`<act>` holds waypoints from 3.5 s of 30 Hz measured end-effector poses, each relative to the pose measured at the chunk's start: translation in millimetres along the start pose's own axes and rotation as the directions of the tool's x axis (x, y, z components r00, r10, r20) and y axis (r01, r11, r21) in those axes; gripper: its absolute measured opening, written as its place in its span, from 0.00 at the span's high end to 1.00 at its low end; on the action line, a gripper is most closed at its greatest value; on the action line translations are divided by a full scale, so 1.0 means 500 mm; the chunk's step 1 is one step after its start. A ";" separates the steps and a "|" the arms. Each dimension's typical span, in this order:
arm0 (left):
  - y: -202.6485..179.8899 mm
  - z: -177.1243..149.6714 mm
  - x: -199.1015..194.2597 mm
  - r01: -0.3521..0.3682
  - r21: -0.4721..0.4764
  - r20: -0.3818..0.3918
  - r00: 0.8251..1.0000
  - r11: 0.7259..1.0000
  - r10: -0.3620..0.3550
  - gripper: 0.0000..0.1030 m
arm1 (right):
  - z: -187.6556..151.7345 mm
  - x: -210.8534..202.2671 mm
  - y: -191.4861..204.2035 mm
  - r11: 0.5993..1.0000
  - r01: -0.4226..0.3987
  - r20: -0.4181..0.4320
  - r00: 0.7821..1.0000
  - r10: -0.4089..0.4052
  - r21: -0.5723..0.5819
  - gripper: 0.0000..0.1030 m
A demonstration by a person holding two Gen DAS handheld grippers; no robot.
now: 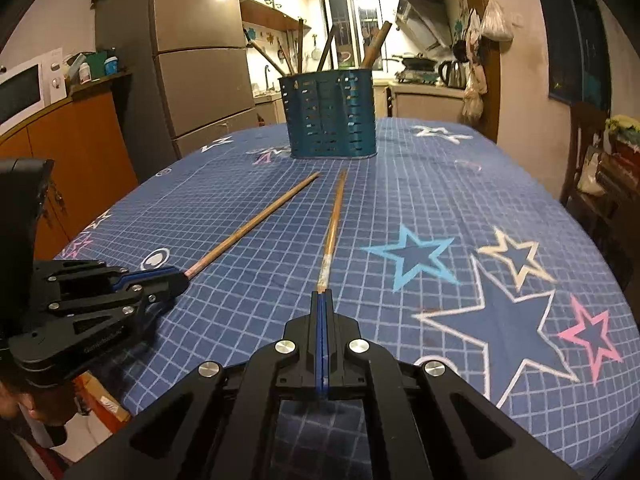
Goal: Organize utensils
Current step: 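Close the left tool on one chopstick while the right tool grasps the other, then carry the left tool's chopstick over the holder while the right tool carries its own, then open the left tool into the holder while the right tool releases its chopstick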
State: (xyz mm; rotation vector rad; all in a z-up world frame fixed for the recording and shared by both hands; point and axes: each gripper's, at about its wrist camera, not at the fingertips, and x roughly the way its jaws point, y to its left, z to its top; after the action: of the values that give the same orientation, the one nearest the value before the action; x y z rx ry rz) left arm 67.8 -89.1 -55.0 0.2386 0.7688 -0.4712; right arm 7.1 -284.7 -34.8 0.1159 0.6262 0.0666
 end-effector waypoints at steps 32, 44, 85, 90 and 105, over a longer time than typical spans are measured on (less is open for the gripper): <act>0.026 0.052 -0.061 -0.012 0.002 0.085 0.996 1.000 0.012 0.95 | 0.066 -0.059 0.002 1.000 -0.007 0.148 0.989 0.009 -0.015 0.93; 0.091 0.266 -0.256 -0.008 0.016 0.358 0.934 1.000 0.002 0.95 | 0.281 -0.172 -0.001 0.985 0.016 0.355 0.934 0.047 -0.171 0.93; 0.103 0.742 -0.252 -0.029 0.021 0.669 0.744 0.999 0.008 0.95 | 0.812 -0.089 -0.071 0.999 0.030 0.567 0.824 -0.014 -0.020 0.93; 0.130 0.754 -0.179 0.028 0.006 0.656 0.754 1.000 -0.026 0.95 | 0.827 -0.004 -0.104 0.999 0.010 0.551 0.834 -0.027 0.035 0.93; 0.180 0.703 0.013 0.018 -0.031 0.525 0.851 0.999 0.001 0.94 | 0.778 0.137 -0.106 0.999 -0.006 0.475 0.880 -0.018 0.048 0.93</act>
State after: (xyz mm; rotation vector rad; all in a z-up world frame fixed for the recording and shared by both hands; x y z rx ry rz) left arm 330.1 -144.2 189.3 0.0634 0.2375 -0.5014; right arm 292.4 -364.8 231.4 0.1707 0.1336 0.0147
